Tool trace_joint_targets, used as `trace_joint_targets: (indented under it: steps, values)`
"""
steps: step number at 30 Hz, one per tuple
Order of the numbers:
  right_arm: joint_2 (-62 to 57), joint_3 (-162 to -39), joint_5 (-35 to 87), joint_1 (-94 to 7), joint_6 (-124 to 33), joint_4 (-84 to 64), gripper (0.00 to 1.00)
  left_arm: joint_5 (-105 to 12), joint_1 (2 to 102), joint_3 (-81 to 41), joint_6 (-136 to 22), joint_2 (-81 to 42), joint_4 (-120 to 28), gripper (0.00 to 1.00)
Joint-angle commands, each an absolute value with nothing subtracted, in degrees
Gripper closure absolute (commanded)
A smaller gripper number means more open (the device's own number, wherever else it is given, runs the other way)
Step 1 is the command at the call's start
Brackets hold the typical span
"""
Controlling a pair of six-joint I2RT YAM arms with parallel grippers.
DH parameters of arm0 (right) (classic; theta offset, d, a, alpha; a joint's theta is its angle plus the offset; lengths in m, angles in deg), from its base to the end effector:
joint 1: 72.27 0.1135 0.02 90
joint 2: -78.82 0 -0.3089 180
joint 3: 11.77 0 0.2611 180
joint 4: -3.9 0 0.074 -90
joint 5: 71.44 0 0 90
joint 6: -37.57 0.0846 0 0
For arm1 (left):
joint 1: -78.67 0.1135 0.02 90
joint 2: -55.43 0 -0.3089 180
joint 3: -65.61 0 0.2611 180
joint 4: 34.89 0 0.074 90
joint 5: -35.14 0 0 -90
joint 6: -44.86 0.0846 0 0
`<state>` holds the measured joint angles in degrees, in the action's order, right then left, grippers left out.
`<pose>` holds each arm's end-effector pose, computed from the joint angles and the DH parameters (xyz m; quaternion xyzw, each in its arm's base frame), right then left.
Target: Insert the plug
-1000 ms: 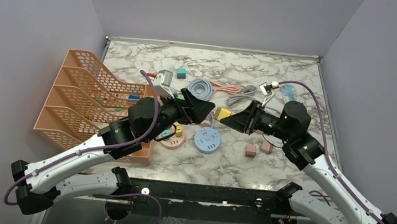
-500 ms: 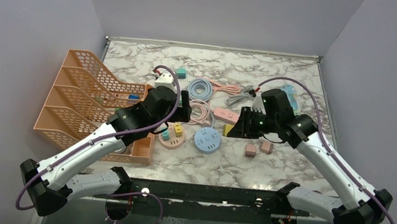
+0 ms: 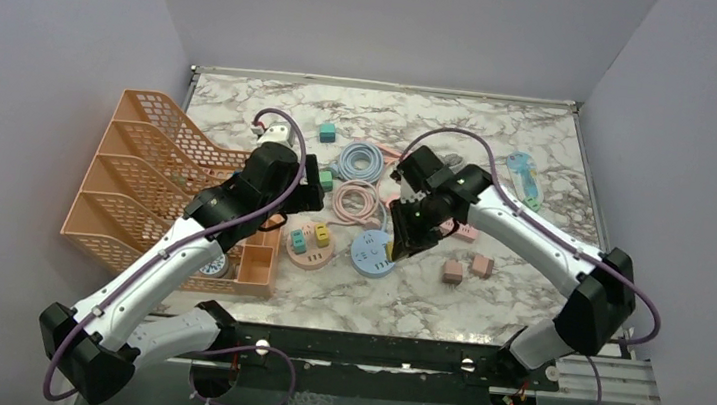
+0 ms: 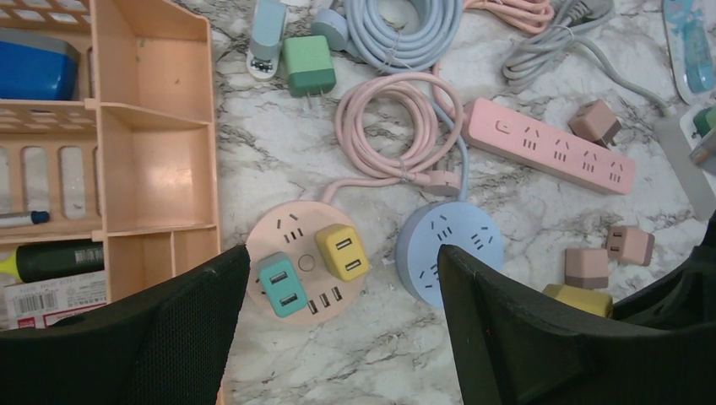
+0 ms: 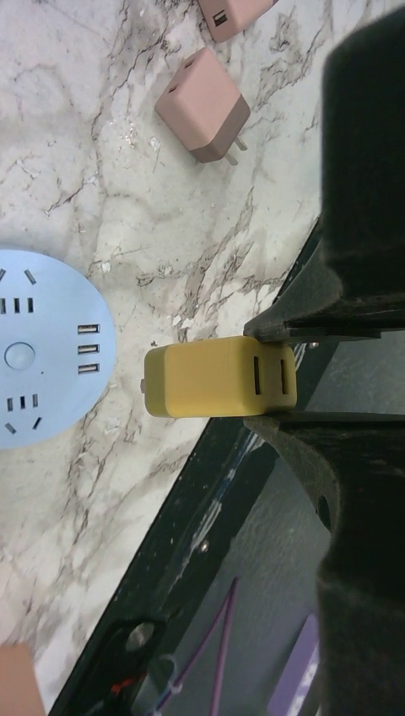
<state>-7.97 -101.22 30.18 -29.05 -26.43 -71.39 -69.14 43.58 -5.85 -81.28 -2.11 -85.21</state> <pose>0.2145 0.2249 0.2843 -0.1623 0.9701 0.1677 0.0668 0.2028 -0.1170 0.3444 -0.0642 0.8851 -0.1703 0.4283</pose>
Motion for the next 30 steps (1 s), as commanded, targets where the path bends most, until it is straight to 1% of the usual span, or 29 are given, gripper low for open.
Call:
trace_joint_targets:
  steps: [1,7,12,21,30]
  values:
    - [-14.0,-105.4,25.8,-25.9,-28.3,-76.0,0.99,-75.1,44.6,-4.9,-82.0,0.0,-85.6,0.17]
    - [-22.0,-110.1,22.7,-23.9,-28.4,-75.6,0.99,-78.4,44.7,-3.9,-81.4,4.4,-84.1,0.19]
    - [-26.4,-112.8,23.0,-23.5,-27.5,-74.3,0.99,-79.1,44.7,-2.0,-80.7,7.6,-81.4,0.19]
    - [-30.7,-115.8,21.5,-23.0,-26.5,-73.4,0.99,-77.2,44.7,-1.5,-77.2,8.1,-79.3,0.19]
    - [-32.3,-116.3,24.7,-22.1,-25.7,-72.4,0.99,-77.9,44.7,0.2,-77.9,9.0,-78.6,0.20]
